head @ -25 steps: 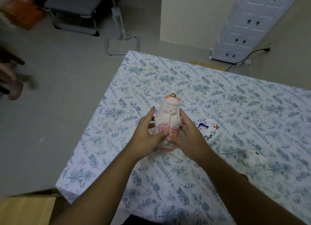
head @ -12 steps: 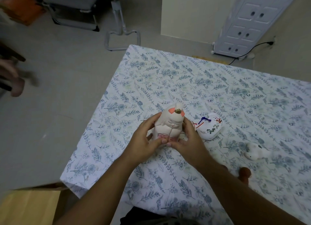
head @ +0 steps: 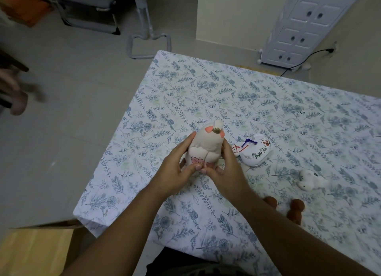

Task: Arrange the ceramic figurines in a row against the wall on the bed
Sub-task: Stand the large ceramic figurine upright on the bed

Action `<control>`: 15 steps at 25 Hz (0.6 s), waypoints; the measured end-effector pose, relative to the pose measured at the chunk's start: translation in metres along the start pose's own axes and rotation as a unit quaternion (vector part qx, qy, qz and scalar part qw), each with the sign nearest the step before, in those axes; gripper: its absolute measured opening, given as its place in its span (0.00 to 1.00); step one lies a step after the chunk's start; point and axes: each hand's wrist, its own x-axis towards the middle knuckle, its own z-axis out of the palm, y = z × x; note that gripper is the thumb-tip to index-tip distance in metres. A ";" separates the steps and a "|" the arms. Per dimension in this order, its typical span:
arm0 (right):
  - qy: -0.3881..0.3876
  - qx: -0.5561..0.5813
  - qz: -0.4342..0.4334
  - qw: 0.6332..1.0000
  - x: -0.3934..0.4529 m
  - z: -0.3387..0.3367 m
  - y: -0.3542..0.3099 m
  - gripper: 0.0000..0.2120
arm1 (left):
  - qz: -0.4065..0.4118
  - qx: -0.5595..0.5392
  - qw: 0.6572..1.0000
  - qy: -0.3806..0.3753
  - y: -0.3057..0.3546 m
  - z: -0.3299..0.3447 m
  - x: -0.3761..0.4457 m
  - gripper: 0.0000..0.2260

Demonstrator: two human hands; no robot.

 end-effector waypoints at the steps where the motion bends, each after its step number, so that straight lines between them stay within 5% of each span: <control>1: 0.000 0.005 0.002 1.000 0.000 0.000 0.000 0.42 | 0.001 0.003 1.000 -0.001 0.000 0.000 0.000 0.35; 8: 0.004 -0.035 0.020 0.999 -0.005 -0.004 -0.011 0.41 | 0.005 0.041 0.999 0.001 0.010 0.006 -0.006 0.34; 15: 0.030 -0.268 -0.020 0.963 -0.042 -0.056 -0.019 0.33 | -0.013 0.147 0.976 0.158 0.039 0.045 -0.049 0.30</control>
